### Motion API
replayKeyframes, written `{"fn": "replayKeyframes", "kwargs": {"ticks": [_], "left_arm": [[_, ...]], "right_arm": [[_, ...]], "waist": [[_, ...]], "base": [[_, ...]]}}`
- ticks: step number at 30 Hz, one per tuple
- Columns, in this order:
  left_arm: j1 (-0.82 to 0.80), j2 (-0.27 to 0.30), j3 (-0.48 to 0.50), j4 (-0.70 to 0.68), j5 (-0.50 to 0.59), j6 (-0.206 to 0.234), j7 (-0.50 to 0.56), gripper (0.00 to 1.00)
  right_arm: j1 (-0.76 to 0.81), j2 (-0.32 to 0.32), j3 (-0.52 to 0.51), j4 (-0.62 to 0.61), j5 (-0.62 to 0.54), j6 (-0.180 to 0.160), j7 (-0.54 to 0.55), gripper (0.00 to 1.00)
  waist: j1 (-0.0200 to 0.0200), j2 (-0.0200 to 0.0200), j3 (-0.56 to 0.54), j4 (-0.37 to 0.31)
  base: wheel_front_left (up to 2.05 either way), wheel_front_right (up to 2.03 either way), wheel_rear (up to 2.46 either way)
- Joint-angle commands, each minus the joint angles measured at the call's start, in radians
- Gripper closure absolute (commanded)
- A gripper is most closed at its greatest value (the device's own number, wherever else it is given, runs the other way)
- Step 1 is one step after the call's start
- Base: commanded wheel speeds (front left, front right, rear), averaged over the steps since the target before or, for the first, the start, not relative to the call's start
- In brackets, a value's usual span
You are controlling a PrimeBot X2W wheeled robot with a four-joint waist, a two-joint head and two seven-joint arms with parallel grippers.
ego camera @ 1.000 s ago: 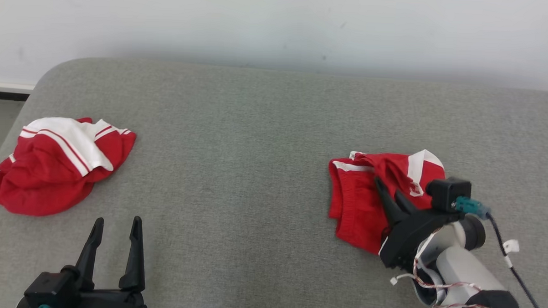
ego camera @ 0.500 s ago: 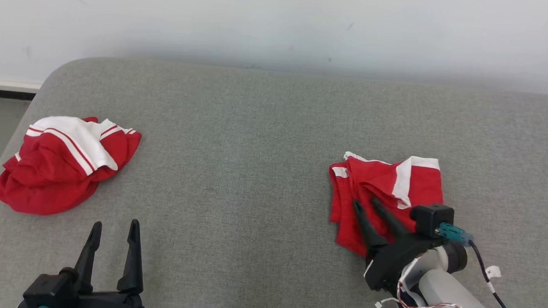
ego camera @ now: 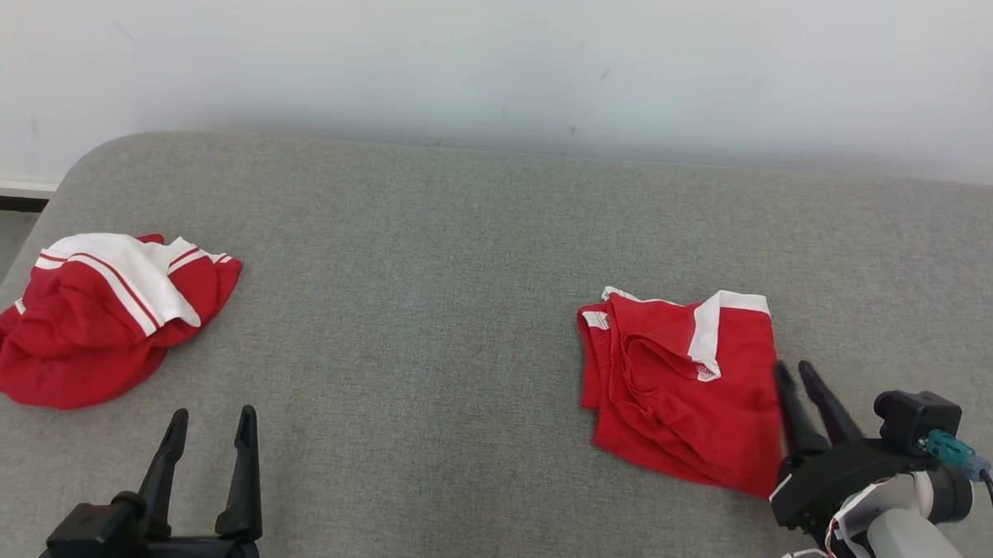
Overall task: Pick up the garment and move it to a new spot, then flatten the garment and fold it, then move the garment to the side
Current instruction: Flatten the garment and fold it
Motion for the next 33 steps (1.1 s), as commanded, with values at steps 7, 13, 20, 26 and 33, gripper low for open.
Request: {"fn": "replayKeyframes", "kwargs": {"ticks": [7, 13, 20, 26, 33], "left_arm": [[-0.013, 0.008, -0.015, -0.004, 0.006, 0.002, -0.001, 0.0], [-0.025, 0.013, -0.02, -0.002, 0.001, 0.002, -0.001, 0.0], [-0.037, 0.012, -0.022, -0.004, -0.001, 0.002, -0.001, 0.0], [-0.047, 0.01, -0.027, -0.004, -0.004, 0.002, -0.001, 0.0], [-0.062, 0.009, -0.03, 0.004, -0.012, 0.002, -0.001, 0.0]], "right_arm": [[-0.028, 0.018, -0.011, 0.09, -0.075, -0.003, 0.004, 1.0], [-0.079, 0.046, -0.023, 0.214, -0.12, -0.003, 0.015, 1.0], [-0.16, 0.068, -0.033, 0.334, -0.152, -0.003, 0.004, 1.0], [-0.24, 0.083, -0.045, 0.422, -0.17, -0.003, -0.004, 1.0], [-0.325, 0.116, -0.055, 0.47, -0.175, -0.003, -0.018, 1.0]], "waist": [[0.0, -0.0001, 0.024, 0.03], [0.0, -0.0001, 0.045, 0.064], [0.0, -0.0001, 0.066, 0.093], [0.0, -0.0001, 0.082, 0.117], [0.0, -0.0001, 0.097, 0.142]], "base": [[0.0, 0.0, 0.0], [0.0, 0.0, 0.0], [0.0, 0.0, 0.0], [0.0, 0.0, 0.0], [0.0, 0.0, 0.0]]}}
